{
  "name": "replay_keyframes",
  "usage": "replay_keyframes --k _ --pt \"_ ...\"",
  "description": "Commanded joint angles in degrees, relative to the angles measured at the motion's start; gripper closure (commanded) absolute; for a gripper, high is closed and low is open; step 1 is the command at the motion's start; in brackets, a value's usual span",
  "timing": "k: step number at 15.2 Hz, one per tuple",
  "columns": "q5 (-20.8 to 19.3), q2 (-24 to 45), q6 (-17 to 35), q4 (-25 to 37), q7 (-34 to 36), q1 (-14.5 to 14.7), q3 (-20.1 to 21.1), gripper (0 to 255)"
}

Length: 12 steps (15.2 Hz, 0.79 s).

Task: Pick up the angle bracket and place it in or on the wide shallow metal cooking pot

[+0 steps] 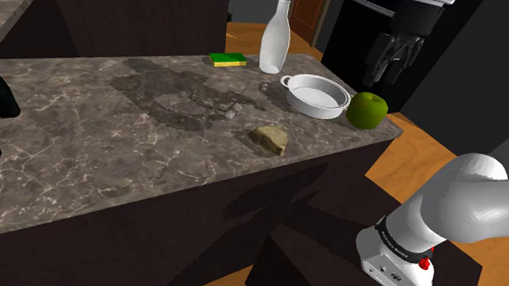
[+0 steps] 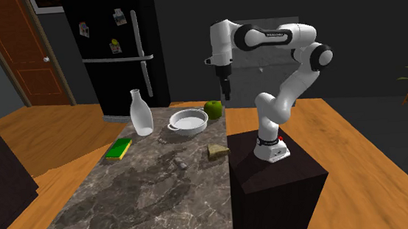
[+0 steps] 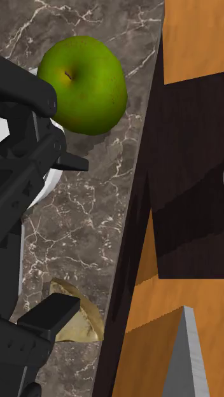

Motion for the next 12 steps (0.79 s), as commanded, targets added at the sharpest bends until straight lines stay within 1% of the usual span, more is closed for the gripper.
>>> replay_keyframes --k 1,7,12 --pt "0.0 0.0 0.0 0.0 0.0 0.0 0.0 0" --pt "6.0 4.5 7.8 -1.5 16.2 -1.6 9.5 0" --pt "9.1 11.4 14.6 0.2 29.5 -3.5 17.1 0"
